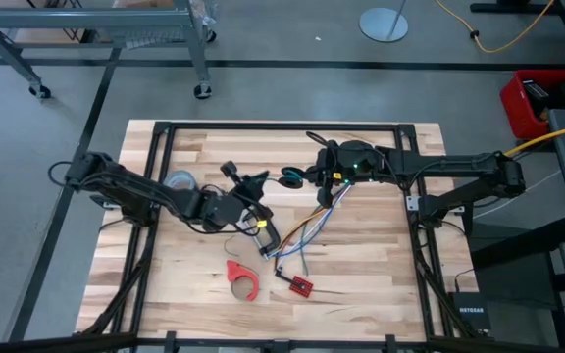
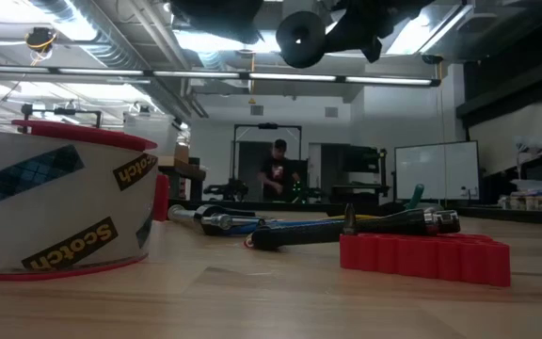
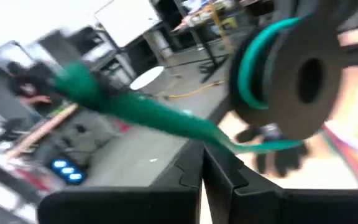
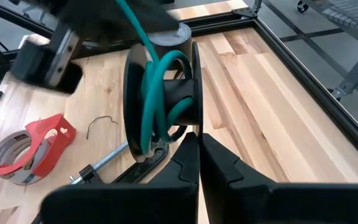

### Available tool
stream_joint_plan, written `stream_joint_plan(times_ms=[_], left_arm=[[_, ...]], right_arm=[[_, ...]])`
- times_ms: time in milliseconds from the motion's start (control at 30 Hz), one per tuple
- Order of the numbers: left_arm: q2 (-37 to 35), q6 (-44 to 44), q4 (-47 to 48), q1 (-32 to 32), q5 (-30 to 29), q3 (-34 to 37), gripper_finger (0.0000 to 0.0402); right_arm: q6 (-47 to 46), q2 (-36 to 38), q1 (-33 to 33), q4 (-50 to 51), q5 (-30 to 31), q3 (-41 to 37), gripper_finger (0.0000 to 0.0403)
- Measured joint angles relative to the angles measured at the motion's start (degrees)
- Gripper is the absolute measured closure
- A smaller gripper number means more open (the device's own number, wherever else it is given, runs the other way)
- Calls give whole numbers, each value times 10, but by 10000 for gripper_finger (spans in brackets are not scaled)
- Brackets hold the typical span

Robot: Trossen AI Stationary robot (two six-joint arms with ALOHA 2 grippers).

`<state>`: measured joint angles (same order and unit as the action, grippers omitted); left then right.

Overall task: Coil cords
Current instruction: Coil the green wire around the spool

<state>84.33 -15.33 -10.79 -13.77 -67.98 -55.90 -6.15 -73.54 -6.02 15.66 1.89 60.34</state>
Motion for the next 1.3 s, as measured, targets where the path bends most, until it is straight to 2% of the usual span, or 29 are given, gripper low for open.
stream_joint_plan(times_ms=[233, 400, 533, 600, 733, 900, 1100, 1300], left_arm=[[-29, -107, 4, -15, -103, 0, 371], [-42, -124, 3, -35, -158, 0, 332], [-42, -84, 4, -50, -161, 0, 310], [-41, -25, 3, -58, -141, 0, 305], [-41, 97, 15, -70, -54, 0, 306], [-40, 199, 46, -68, 35, 0, 308], [-40, 250, 57, -48, 126, 0, 309], [-40, 257, 54, -24, 210, 0, 309]], right_arm=[[1, 0, 0, -1, 0, 0, 400], [4, 0, 0, 0, 1, 0, 400], [4, 0, 0, -2, 2, 0, 400], [4, 0, 0, -12, 2, 0, 400], [5, 0, 0, -54, 2, 0, 400], [19, 0, 0, -122, 2, 0, 400], [32, 0, 0, -217, 0, 0, 400], [40, 0, 0, -302, -6, 0, 400]])
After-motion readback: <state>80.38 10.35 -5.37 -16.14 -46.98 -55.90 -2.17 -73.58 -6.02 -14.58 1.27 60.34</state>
